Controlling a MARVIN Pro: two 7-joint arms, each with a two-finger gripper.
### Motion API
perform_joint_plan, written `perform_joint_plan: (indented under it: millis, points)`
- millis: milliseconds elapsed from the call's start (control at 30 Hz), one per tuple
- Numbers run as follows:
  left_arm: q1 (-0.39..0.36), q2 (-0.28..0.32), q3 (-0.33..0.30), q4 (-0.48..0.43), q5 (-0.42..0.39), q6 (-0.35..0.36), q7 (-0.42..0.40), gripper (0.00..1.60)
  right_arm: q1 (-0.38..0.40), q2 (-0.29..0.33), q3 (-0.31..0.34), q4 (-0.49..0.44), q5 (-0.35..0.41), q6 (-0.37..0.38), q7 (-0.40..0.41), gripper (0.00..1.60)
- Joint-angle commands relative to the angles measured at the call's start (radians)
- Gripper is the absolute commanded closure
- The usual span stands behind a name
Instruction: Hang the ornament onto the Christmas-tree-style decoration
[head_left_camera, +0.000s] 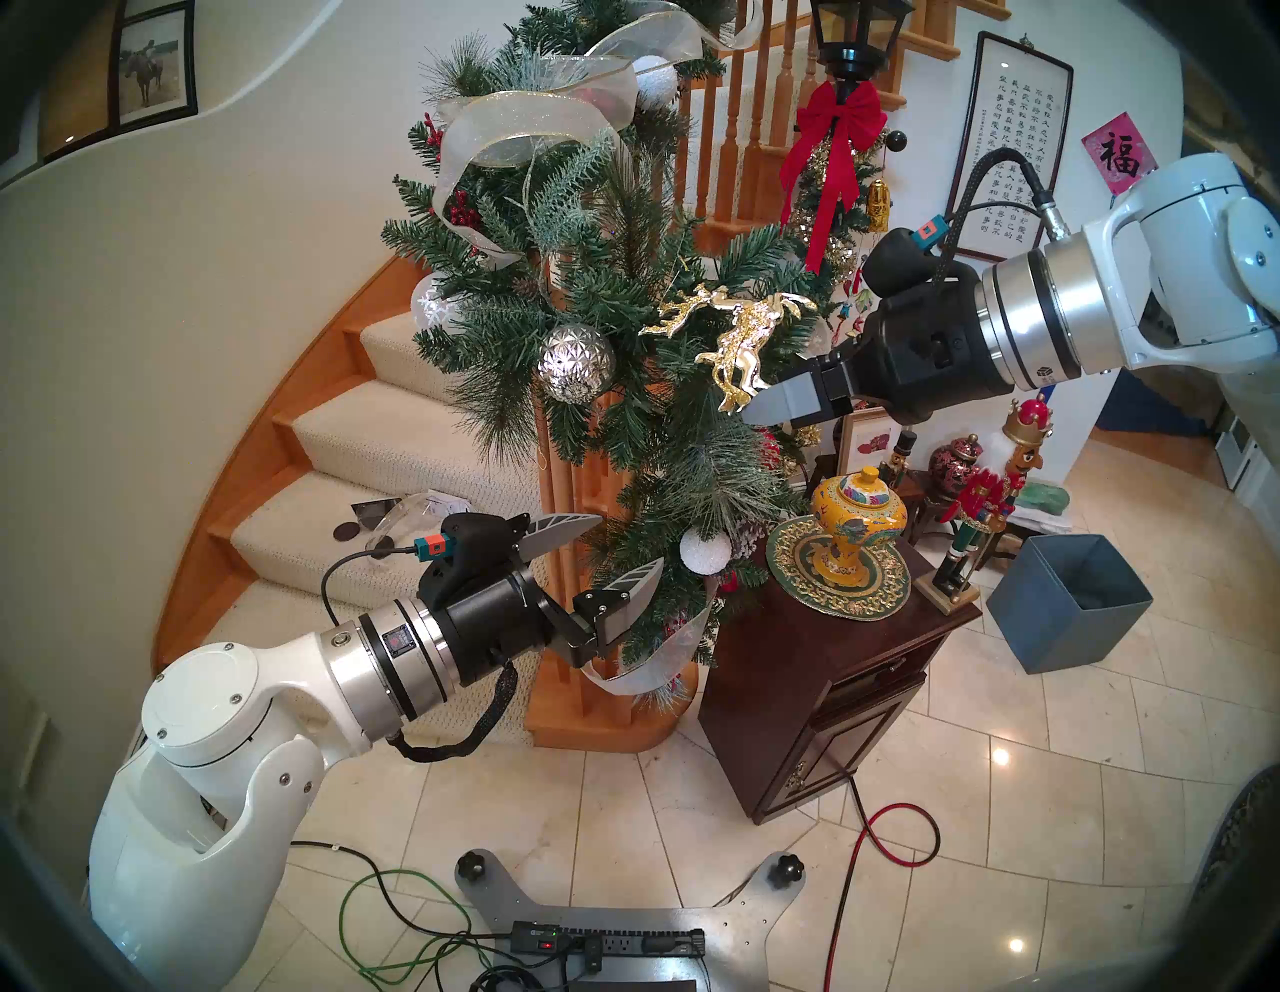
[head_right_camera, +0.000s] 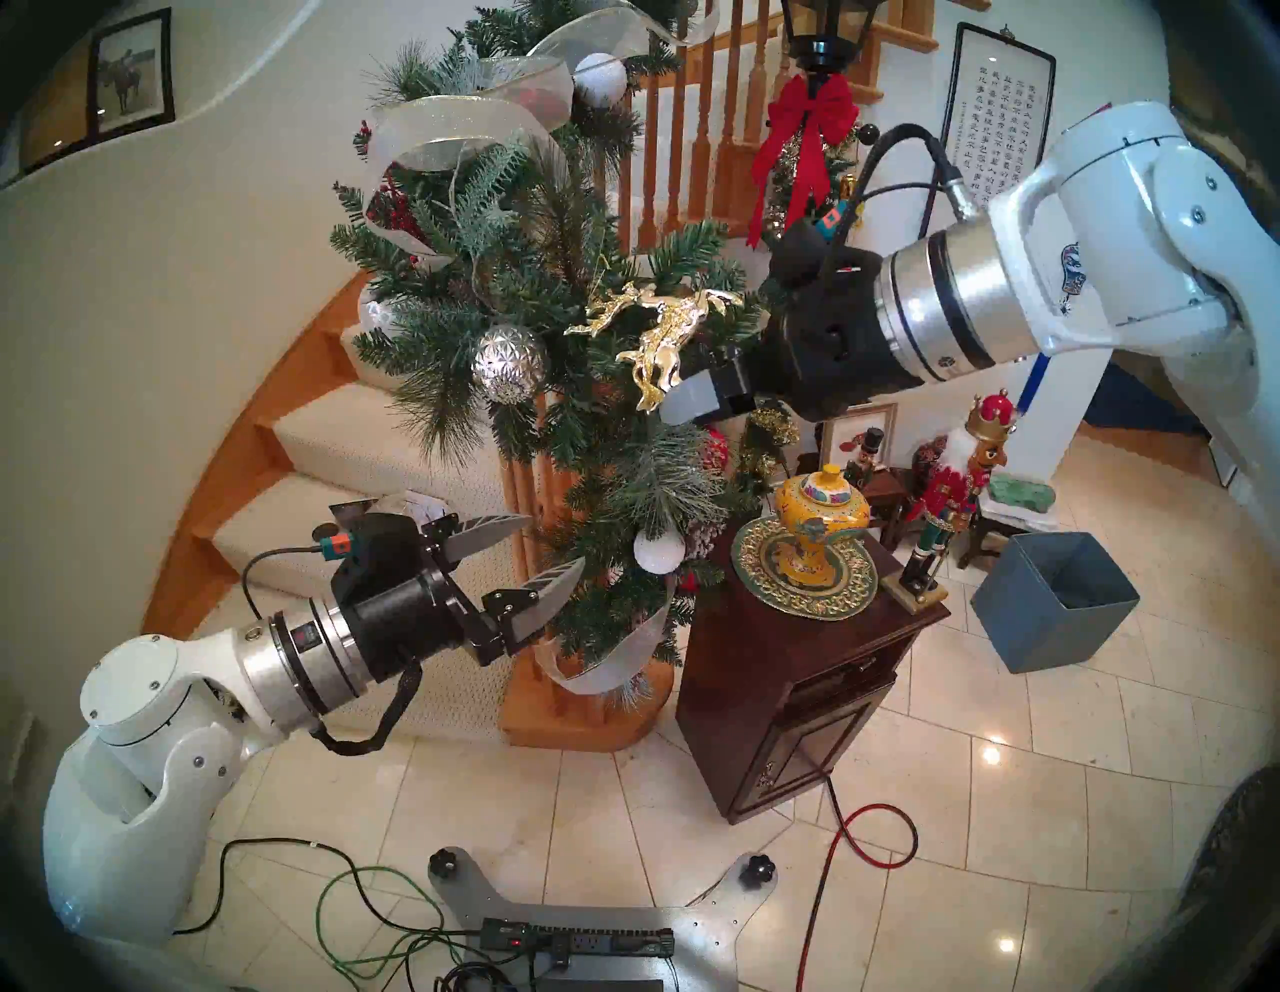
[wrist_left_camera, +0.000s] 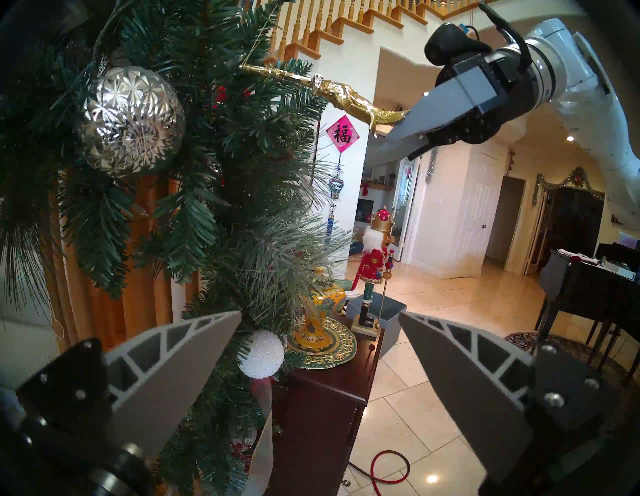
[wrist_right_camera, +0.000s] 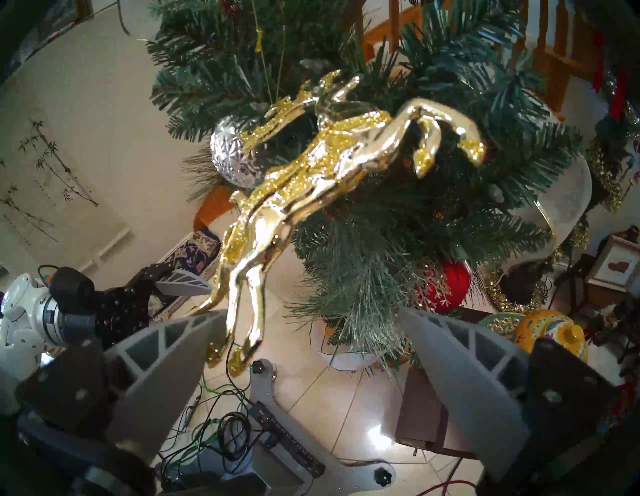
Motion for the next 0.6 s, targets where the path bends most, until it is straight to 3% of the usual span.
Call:
perform_joint_plan:
  millis: [0, 567]
  points:
    - [0.0, 0.0, -0.002, -0.01, 0.0, -0.001, 0.0, 0.0, 0.045, 0.006, -0.008, 0.001, -0.009, -0.002, 0.014, 0.0]
    - [0.0, 0.0, -0.002, -0.01, 0.0, -0.001, 0.0, 0.0, 0.092, 0.009, -0.057, 0.004, -0.02, -0.002, 0.034, 0.0]
